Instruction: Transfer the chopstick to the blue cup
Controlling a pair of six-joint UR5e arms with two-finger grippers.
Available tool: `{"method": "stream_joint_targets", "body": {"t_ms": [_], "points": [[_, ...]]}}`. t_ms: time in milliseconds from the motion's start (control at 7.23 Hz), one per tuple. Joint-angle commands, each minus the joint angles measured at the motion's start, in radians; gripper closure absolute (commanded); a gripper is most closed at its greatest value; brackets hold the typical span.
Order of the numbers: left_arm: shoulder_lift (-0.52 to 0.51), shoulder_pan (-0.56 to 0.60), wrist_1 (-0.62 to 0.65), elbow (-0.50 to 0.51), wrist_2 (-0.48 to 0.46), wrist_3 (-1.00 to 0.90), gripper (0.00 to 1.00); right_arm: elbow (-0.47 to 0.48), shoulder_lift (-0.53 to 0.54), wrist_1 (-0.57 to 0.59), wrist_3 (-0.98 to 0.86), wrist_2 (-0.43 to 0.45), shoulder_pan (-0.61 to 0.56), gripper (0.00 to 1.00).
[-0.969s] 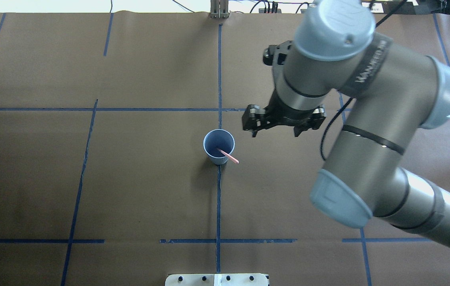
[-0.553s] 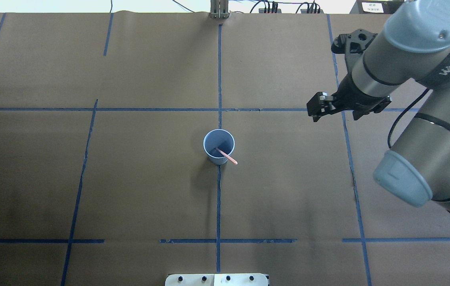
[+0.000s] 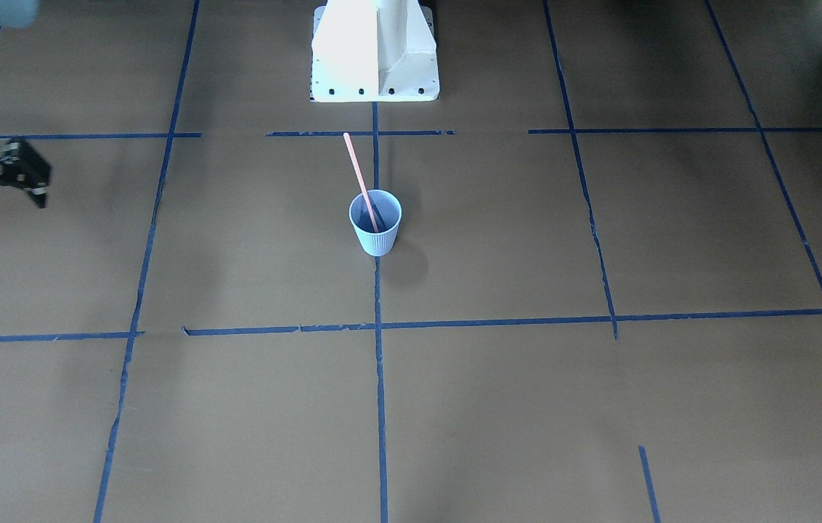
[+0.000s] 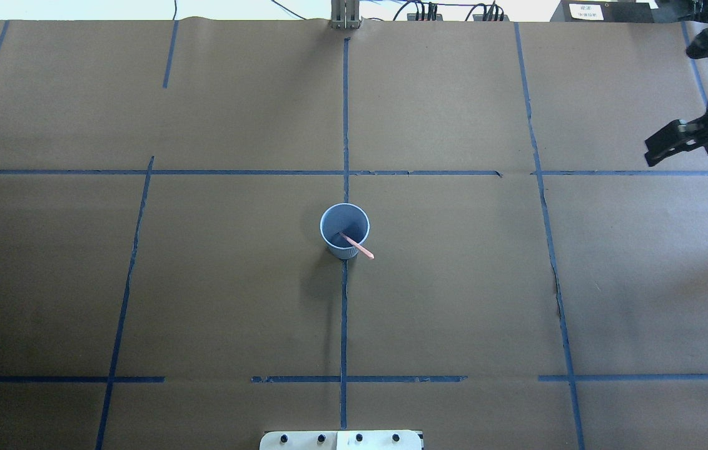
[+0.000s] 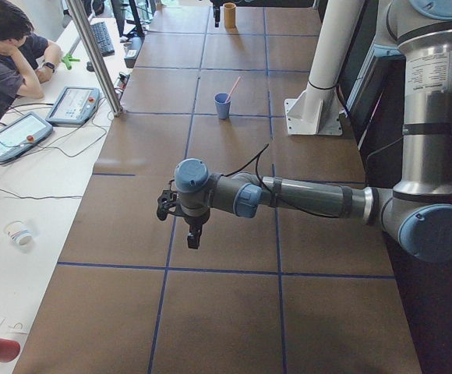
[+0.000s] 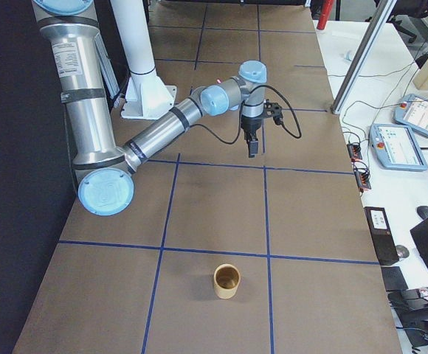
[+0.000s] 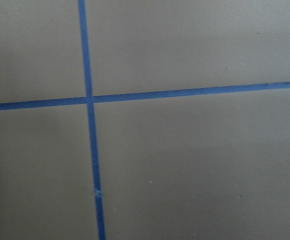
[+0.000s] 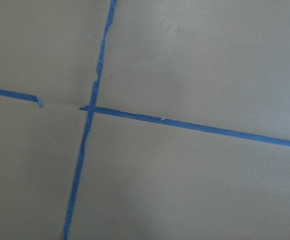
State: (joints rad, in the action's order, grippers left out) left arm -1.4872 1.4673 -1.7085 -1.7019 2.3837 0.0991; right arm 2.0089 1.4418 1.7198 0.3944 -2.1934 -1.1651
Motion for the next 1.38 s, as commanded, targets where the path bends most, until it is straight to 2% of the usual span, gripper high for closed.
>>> {"method": "stream_joint_targets", "body": {"t_ms": [0,138,277,415,553,830,1245], "points": [[0.004,0.079,0.027,0.059,-0.003,-0.126,0.00,-0.199,0.107,-0.241,-0.185,-0.139,-0.173,0.00],[-0.005,0.082,0.102,0.059,-0.003,-0.134,0.00,-0.255,0.114,-0.309,-0.195,-0.185,-0.241,0.00],[-0.005,0.084,0.146,0.059,-0.003,-0.194,0.00,-0.265,0.127,-0.313,-0.187,-0.186,-0.251,0.00],[0.004,0.084,0.153,0.051,-0.003,-0.203,0.00,-0.284,0.140,-0.313,-0.199,-0.184,-0.251,0.00],[0.008,0.085,0.153,0.050,-0.003,-0.202,0.00,-0.356,0.158,-0.316,-0.206,-0.175,-0.275,0.00],[0.007,0.084,0.153,0.054,-0.001,-0.203,0.00,-0.438,0.164,-0.313,-0.331,-0.190,-0.371,0.00],[0.007,0.084,0.153,0.050,-0.001,-0.202,0.00,-0.432,0.187,-0.295,-0.397,-0.192,-0.484,0.00]]}}
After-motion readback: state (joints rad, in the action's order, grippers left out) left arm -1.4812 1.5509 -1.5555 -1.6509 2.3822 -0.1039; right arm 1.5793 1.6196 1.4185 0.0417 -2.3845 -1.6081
